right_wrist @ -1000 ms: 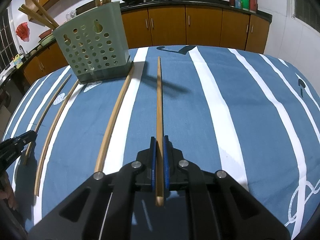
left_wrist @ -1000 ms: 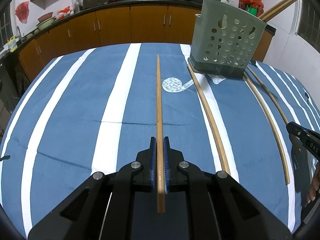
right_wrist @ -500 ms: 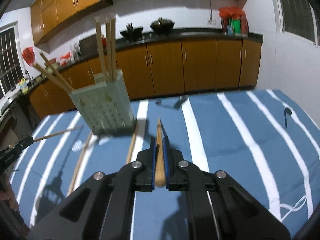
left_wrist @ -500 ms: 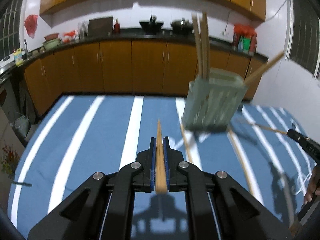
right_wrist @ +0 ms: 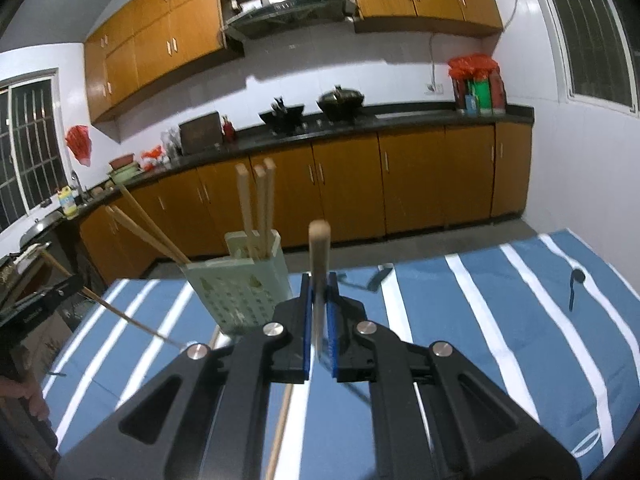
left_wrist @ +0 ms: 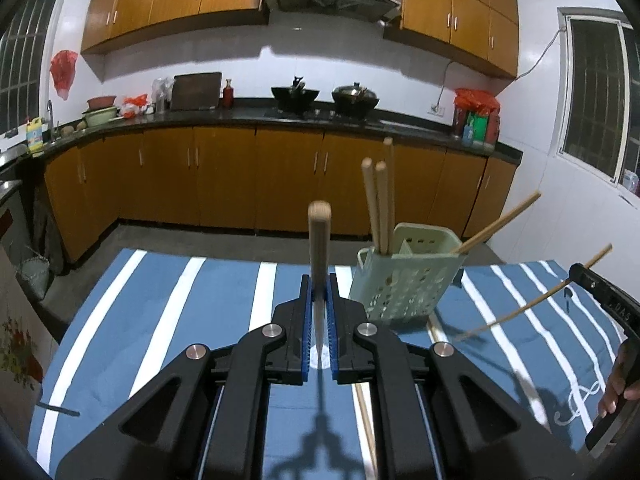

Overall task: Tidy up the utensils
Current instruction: 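Lift both held chopsticks and carry them over the green holder, then insert both chopsticks into the green holder and open both tools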

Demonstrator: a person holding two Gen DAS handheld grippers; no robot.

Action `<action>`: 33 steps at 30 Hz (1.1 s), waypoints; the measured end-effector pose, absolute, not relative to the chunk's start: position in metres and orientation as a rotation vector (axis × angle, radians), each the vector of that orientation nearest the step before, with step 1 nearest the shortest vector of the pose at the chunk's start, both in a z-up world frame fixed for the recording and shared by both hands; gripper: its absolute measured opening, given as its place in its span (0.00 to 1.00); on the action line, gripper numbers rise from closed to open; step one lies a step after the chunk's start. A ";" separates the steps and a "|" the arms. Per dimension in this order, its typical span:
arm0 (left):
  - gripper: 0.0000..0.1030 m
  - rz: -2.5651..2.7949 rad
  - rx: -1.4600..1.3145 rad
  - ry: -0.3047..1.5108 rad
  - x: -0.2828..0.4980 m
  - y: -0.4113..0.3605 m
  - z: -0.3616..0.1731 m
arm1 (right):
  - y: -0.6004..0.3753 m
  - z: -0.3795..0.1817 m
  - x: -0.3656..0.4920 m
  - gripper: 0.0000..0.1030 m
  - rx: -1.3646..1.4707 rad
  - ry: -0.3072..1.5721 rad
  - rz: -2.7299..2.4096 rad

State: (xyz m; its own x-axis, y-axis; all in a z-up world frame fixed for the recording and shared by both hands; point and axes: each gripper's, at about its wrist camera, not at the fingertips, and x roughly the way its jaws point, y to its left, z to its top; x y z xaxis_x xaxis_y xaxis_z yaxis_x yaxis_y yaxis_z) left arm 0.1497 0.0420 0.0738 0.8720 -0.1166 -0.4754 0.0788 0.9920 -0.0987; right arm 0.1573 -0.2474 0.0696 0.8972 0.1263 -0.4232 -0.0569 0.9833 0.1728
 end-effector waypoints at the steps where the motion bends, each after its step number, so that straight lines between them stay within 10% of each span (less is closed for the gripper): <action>1: 0.07 -0.107 -0.080 0.492 0.149 0.042 0.078 | -0.247 0.074 0.157 0.08 0.157 0.439 0.102; 17: 0.07 -0.199 -0.146 0.266 0.146 0.012 0.150 | -0.226 0.164 0.155 0.08 0.191 0.212 0.232; 33: 0.07 -0.171 -0.165 0.209 0.205 -0.017 0.135 | -0.201 0.140 0.221 0.08 0.153 0.278 0.191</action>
